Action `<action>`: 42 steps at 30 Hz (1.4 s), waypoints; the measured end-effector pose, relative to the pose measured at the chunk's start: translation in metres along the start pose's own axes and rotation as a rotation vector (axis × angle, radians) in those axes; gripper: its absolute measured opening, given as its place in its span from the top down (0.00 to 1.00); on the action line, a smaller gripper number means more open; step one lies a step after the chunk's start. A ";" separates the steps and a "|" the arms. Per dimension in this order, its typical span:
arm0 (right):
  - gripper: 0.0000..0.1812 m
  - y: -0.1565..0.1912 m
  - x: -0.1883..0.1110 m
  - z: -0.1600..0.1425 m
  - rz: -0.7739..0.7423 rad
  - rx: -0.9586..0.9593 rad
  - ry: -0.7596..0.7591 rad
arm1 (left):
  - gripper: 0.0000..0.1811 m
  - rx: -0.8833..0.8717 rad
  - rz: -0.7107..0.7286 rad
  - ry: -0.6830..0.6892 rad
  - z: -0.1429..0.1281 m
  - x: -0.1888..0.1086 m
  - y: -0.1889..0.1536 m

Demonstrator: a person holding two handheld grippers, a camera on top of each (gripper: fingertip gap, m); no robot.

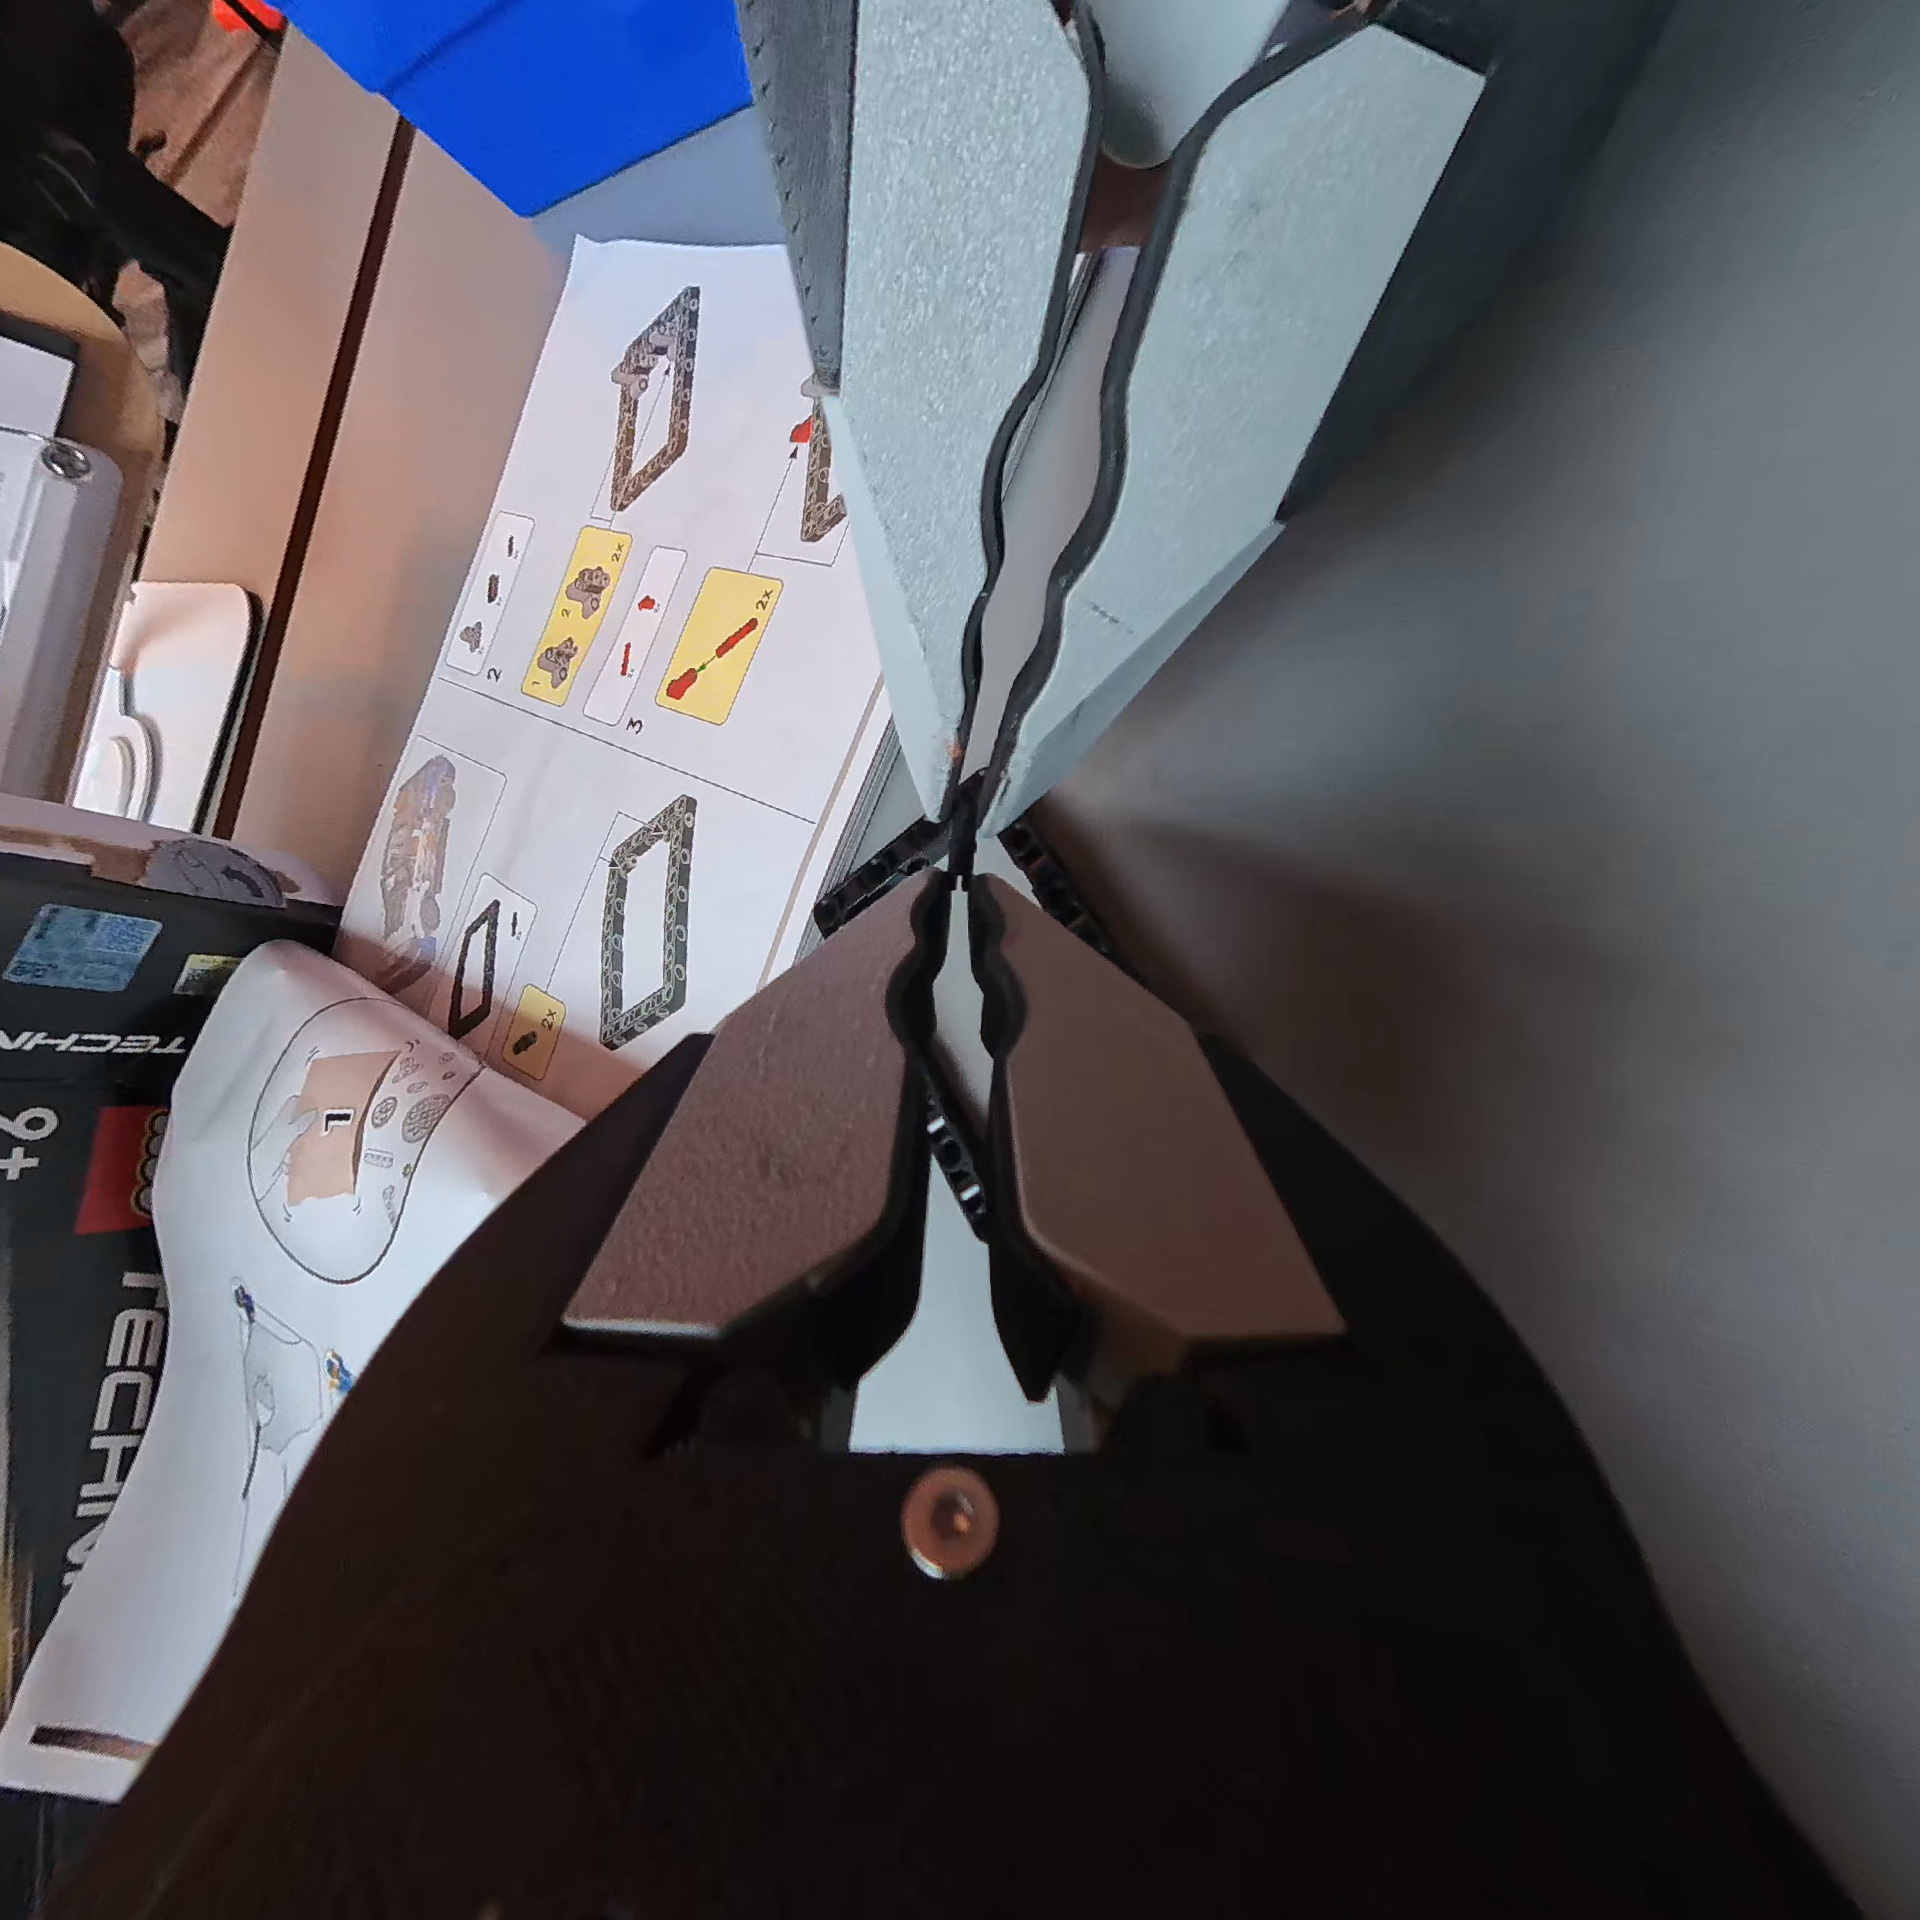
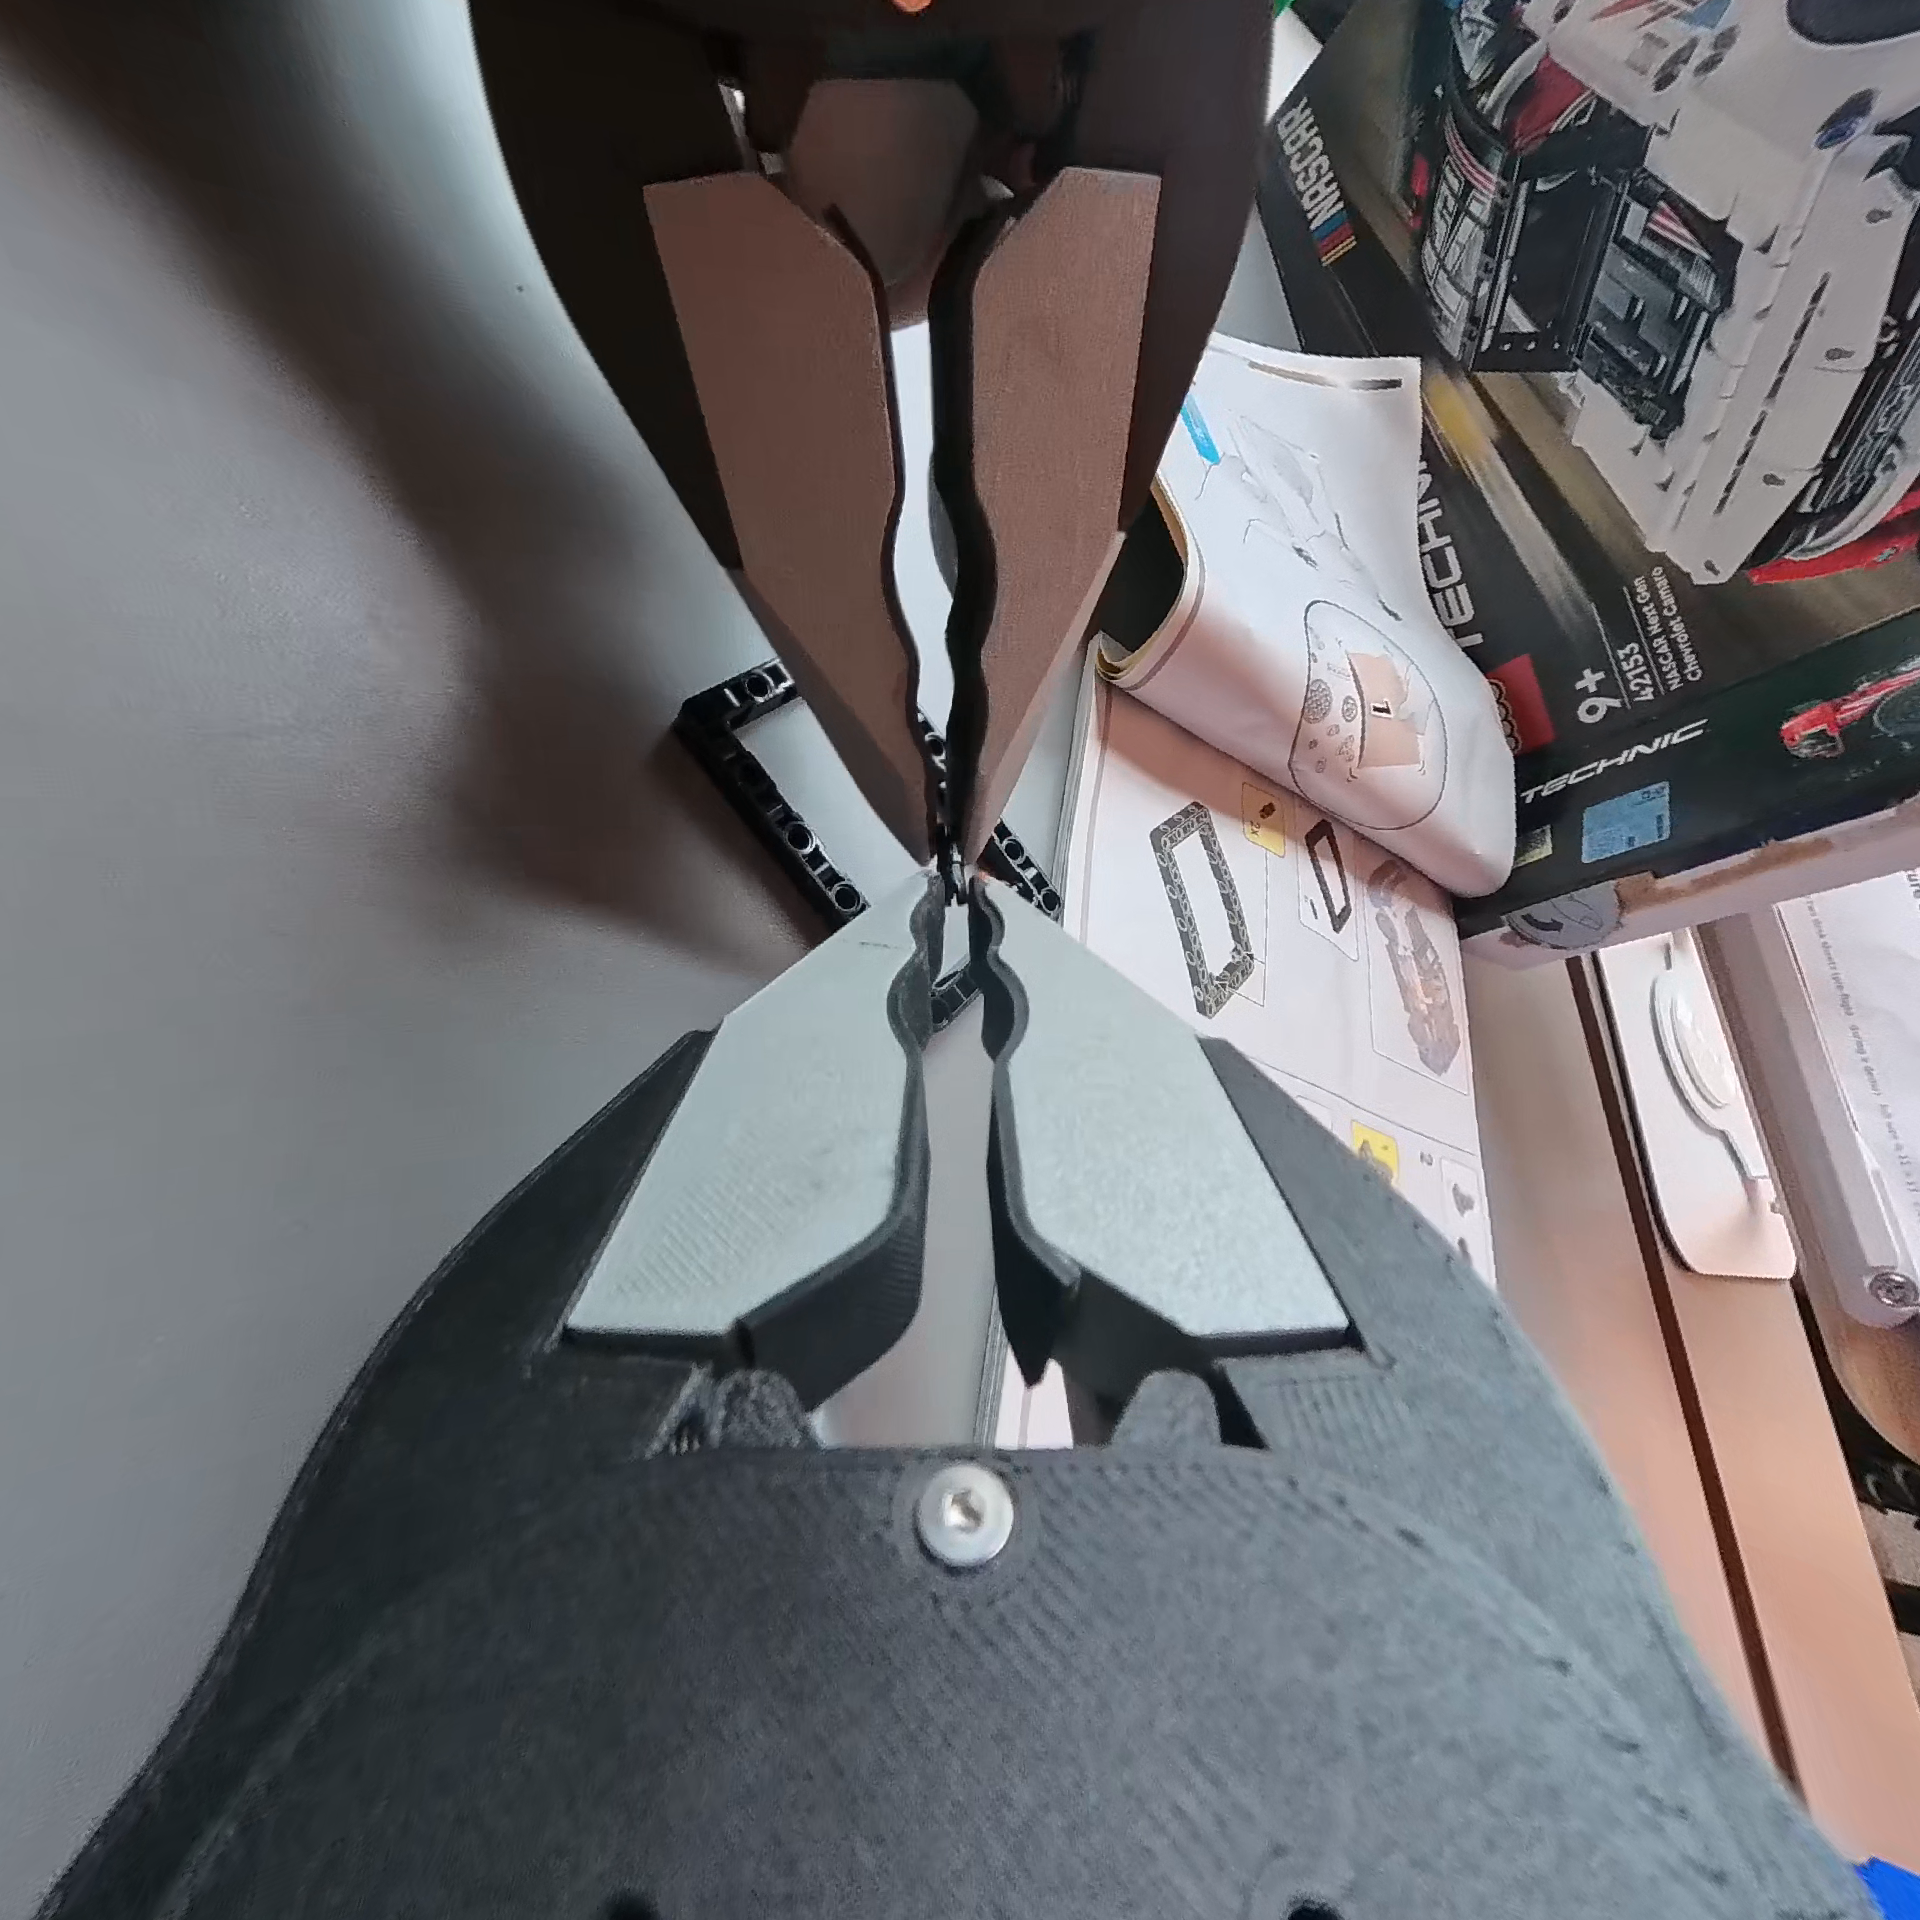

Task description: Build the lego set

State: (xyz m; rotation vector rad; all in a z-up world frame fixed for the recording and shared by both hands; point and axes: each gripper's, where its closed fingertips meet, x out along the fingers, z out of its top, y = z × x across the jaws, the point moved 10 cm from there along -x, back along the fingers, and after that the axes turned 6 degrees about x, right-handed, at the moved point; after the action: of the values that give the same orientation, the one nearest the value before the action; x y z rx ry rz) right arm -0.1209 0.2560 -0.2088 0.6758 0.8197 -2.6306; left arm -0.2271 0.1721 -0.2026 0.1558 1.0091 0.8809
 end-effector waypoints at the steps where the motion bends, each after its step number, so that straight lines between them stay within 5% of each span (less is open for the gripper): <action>1: 1.00 0.000 0.000 0.000 -0.003 -0.014 -0.003 | 0.99 0.010 0.002 -0.006 0.000 0.000 0.000; 15: 1.00 0.000 -0.014 0.009 -0.039 -0.081 -0.067 | 1.00 0.062 0.047 -0.105 0.002 -0.012 0.002; 24: 0.99 -0.001 -0.031 0.013 -0.005 -0.038 -0.297 | 0.99 0.116 0.062 -0.259 0.007 -0.029 0.003; 42: 0.99 0.001 -0.056 0.035 0.072 0.045 -0.649 | 0.99 -0.021 -0.075 -0.727 0.016 -0.056 0.006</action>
State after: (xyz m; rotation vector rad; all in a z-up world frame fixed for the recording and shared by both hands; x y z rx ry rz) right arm -0.0849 0.2424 -0.1547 -0.1505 0.5239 -2.5544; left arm -0.2307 0.1407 -0.1532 0.3859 0.3239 0.6835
